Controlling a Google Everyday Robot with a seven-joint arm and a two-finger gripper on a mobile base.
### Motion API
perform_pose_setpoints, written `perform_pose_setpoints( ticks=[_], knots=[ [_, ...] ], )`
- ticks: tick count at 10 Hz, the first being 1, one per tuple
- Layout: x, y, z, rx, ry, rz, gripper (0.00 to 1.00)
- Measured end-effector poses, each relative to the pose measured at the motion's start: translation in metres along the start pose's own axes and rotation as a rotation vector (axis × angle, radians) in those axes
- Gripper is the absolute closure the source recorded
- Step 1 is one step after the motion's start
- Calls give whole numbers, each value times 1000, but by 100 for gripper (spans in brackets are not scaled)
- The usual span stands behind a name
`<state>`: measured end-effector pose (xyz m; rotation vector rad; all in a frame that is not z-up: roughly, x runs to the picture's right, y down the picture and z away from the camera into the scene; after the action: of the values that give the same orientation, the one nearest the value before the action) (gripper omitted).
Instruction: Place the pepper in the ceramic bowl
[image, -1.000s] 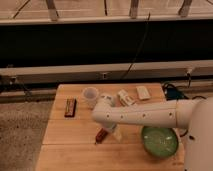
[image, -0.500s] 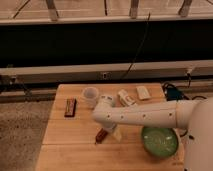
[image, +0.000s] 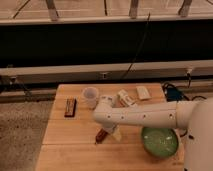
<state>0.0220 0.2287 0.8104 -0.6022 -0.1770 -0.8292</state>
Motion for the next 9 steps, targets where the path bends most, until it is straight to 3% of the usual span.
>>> perform_pose_setpoints(
  ticks=[9],
  knots=[
    [-2, -1, 7, 8, -14, -10, 20]
  ],
)
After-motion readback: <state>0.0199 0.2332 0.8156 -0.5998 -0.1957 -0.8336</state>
